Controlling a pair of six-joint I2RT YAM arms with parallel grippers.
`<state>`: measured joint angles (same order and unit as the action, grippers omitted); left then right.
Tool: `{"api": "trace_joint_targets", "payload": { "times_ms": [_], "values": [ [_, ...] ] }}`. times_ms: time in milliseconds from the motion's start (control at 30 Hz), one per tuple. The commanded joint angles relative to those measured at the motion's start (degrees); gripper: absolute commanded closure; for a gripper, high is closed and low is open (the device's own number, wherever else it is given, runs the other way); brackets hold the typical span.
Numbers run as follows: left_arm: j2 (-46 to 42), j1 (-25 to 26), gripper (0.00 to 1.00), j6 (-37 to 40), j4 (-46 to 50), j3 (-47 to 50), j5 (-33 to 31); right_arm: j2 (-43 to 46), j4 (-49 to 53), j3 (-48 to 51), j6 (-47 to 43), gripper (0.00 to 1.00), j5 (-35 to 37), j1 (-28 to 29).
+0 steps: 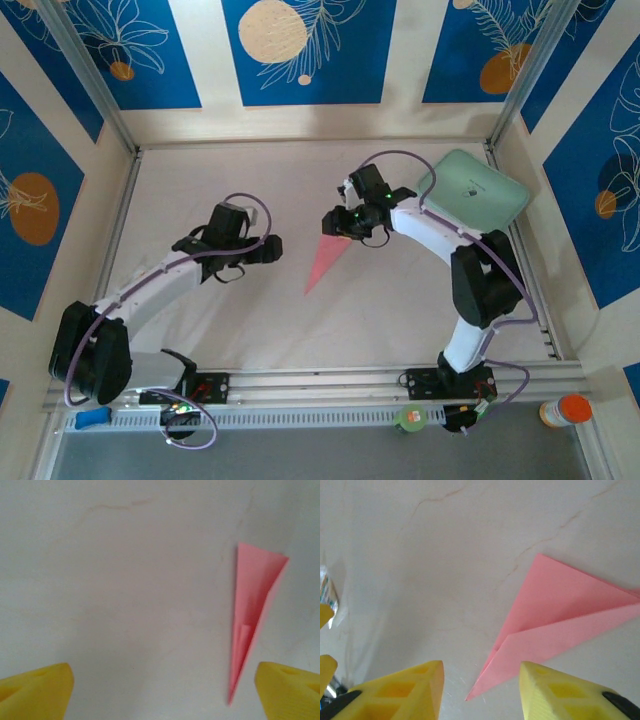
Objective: Fold a paper plane with a square sheet of paper (pick it up from the middle)
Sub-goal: Fold the wing for the fifth time at the center of the table, then turn over the paper plane at the top-center of the table.
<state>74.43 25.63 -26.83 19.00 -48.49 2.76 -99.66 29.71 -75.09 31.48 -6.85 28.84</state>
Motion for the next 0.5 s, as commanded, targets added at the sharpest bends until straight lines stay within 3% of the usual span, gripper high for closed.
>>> {"api": "trace_joint_targets", "payload": {
  "times_ms": [0, 167, 467],
  "values": [
    [-1.17, -1.55, 0.00, 0.99, -2.12, 0.49, -4.20, 0.25, 10.77, -2.11, 6.77, 0.52, 11.18, 2.25],
    [-1.79, -4.10, 0.00, 0.56, -7.43, 3.45, -1.67, -4.51, 19.26, -8.69, 16.56, 0.44, 20.49, 6.82],
    [-0.56, -6.27, 0.01, -0.59, -12.38, 7.85, 2.49, -16.32, 28.72, -19.78, 31.28, 0.41, 28.29, 12.41]
  ]
}}
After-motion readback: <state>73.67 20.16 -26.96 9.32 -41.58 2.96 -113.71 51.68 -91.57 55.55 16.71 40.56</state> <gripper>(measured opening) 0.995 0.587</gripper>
